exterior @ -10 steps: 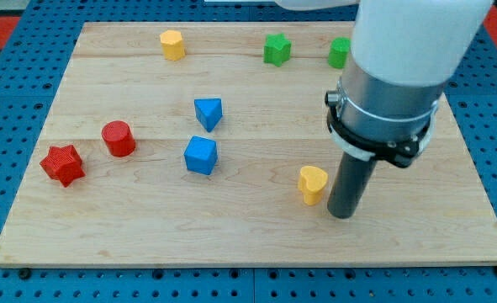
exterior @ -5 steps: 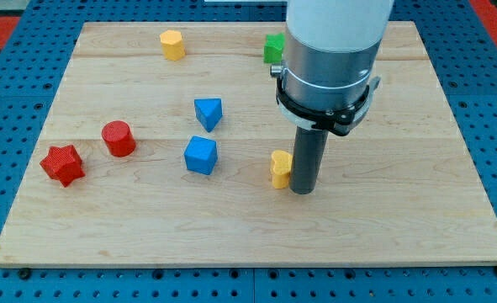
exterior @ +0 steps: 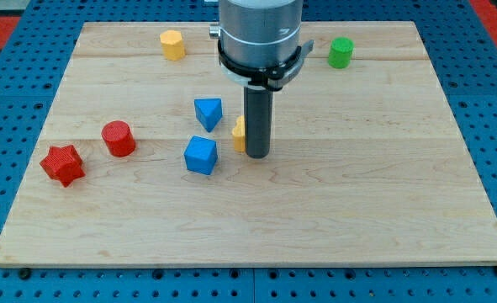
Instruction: Place the yellow heart in between the blue triangle and yellow hexagon
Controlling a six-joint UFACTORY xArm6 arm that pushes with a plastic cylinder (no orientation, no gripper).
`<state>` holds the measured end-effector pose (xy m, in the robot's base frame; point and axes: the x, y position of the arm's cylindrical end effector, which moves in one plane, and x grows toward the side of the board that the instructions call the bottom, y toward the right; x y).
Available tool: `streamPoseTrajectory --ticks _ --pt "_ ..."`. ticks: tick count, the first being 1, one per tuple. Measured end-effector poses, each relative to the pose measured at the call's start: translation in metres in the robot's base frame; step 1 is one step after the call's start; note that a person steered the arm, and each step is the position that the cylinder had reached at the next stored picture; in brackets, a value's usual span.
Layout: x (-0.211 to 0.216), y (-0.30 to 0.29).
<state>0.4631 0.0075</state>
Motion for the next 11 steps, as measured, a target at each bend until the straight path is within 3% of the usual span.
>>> streamPoseTrajectory --ticks 2,5,9,10,11 --pt "-0.028 -0.038" --pt "-0.101 -0.043" --pt "-0.111 -0.09" --pt "-0.129 -0.048" --pt "-0.143 -0.047"
